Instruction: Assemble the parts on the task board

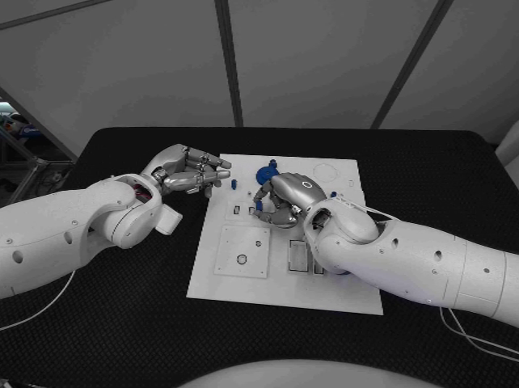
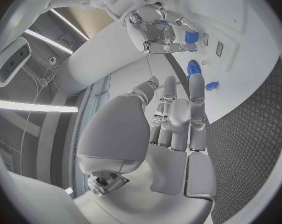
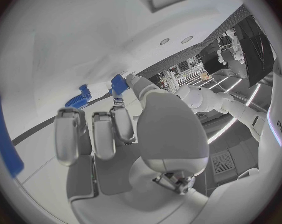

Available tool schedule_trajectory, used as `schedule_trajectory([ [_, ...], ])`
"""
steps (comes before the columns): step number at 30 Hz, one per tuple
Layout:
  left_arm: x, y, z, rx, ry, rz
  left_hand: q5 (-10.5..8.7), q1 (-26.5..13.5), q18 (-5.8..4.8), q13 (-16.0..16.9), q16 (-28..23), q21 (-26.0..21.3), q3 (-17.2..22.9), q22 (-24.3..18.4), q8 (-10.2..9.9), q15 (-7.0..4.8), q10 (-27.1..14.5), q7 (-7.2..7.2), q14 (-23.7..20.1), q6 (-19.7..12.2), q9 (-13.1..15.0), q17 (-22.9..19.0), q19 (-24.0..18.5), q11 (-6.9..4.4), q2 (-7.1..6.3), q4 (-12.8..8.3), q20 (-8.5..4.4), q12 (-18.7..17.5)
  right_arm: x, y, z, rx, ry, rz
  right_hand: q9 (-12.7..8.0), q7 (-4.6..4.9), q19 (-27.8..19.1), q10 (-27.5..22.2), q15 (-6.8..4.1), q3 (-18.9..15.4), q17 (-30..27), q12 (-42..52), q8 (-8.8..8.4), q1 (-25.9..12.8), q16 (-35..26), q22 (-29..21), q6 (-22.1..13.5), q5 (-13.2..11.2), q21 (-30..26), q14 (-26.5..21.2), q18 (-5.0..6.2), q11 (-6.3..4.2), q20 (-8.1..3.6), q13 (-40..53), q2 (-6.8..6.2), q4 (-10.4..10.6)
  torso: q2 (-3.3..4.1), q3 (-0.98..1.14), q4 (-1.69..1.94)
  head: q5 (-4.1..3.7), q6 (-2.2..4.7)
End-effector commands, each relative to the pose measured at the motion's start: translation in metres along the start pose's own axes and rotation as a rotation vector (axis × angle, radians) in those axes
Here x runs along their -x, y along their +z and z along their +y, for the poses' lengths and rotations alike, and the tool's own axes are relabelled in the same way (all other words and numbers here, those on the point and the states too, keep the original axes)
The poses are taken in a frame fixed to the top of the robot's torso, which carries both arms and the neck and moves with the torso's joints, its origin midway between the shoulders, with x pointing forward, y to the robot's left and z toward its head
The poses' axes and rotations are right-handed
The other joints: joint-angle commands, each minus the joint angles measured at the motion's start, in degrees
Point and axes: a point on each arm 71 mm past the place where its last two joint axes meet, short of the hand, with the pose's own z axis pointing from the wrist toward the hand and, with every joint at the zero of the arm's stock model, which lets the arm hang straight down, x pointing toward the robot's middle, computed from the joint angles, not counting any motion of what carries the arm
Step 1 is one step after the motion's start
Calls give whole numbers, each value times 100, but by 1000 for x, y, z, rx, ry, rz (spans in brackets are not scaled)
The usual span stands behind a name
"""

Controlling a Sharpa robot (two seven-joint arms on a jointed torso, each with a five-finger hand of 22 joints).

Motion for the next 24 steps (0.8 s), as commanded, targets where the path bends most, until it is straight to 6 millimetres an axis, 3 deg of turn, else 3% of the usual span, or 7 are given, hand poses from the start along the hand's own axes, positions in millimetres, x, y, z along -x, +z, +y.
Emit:
schedule_trajectory([
  [1, -1, 1, -2, -9, -5, 10, -12, -37, -97, -9, 26, 21, 35, 5, -13, 23, -26, 1, 22, 18, 2, 9, -35, 14, -38, -8, 15, -25, -1, 1, 1, 9, -7, 10, 1, 16, -2, -8, -14, -34, 921, -26, -15, 1, 2, 629, 11, -57, -19, 479, 4, -1, 4, 227, -73, -17, 1, -1, -3, 3, -8],
  [24, -1, 1, -1, -7, -6, 12, -12, -37, -97, -9, 26, 21, 35, 5, -13, 23, -26, 1, 22, 18, 2, 9, -35, 14, -38, -8, 15, -25, -1, 0, 0, 2, -10, 19, -15, 47, -42, -74, 4, -68, 911, -123, -71, 1, -7, 577, -70, -150, -53, 476, 17, 24, 16, 149, -122, -34, -1, 0, -2, -7, -25],
])
